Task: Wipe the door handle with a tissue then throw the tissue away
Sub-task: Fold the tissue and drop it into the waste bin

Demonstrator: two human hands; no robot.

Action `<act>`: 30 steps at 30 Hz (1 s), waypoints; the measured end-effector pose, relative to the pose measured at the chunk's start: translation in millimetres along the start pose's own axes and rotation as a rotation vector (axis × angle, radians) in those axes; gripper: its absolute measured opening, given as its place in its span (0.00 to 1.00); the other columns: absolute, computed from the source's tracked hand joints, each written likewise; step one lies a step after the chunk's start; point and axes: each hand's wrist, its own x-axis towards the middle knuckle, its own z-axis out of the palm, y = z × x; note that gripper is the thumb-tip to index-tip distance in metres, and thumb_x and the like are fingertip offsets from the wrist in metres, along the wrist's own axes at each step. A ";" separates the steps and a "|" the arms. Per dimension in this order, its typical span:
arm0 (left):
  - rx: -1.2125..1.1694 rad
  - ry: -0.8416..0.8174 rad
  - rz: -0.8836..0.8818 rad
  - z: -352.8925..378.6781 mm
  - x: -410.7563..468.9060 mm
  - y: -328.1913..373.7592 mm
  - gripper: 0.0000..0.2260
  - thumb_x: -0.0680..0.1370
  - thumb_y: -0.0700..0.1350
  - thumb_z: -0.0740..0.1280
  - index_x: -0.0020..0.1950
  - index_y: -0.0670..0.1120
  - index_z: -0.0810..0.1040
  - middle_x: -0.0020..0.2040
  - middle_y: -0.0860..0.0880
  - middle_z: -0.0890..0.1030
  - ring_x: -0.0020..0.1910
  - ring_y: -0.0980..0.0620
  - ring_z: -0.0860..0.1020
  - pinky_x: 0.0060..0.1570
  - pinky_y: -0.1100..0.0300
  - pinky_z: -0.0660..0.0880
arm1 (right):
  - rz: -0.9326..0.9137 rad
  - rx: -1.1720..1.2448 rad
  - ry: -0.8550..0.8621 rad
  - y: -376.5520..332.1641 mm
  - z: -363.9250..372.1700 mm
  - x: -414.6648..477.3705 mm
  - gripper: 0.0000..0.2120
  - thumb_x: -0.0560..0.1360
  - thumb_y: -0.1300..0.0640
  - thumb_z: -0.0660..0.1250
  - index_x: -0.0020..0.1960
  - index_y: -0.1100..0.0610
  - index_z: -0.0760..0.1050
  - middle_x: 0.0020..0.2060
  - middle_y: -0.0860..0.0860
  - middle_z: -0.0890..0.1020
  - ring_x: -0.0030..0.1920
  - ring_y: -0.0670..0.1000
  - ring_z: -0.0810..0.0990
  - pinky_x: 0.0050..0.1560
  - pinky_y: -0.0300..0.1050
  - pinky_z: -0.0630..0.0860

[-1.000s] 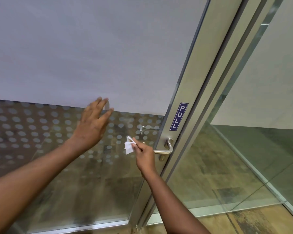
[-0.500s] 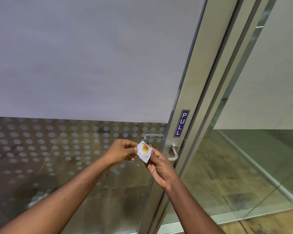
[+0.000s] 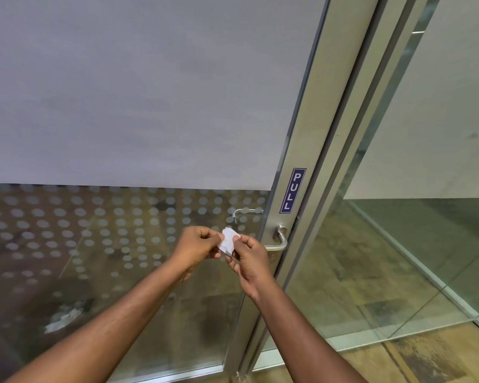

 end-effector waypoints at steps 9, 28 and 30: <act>-0.042 0.032 -0.001 -10.0 -9.6 -6.6 0.03 0.72 0.31 0.70 0.41 0.38 0.79 0.34 0.41 0.82 0.28 0.50 0.80 0.30 0.64 0.79 | -0.189 -0.174 0.151 16.2 24.5 -5.9 0.07 0.78 0.63 0.63 0.53 0.66 0.74 0.43 0.60 0.81 0.36 0.50 0.77 0.31 0.37 0.74; 0.163 0.228 0.104 -15.8 5.6 -17.1 0.04 0.75 0.32 0.67 0.47 0.35 0.80 0.39 0.39 0.81 0.24 0.56 0.78 0.28 0.64 0.79 | 0.114 -0.135 -0.167 -4.1 4.9 12.6 0.04 0.74 0.67 0.66 0.45 0.60 0.75 0.36 0.56 0.80 0.31 0.45 0.77 0.35 0.36 0.75; 0.183 0.235 0.120 -15.3 4.2 -17.1 0.04 0.74 0.31 0.67 0.48 0.34 0.80 0.37 0.40 0.81 0.23 0.58 0.77 0.27 0.65 0.77 | 0.171 -0.092 -0.249 -5.6 0.4 16.6 0.02 0.75 0.64 0.67 0.44 0.59 0.76 0.36 0.55 0.81 0.31 0.44 0.79 0.34 0.35 0.76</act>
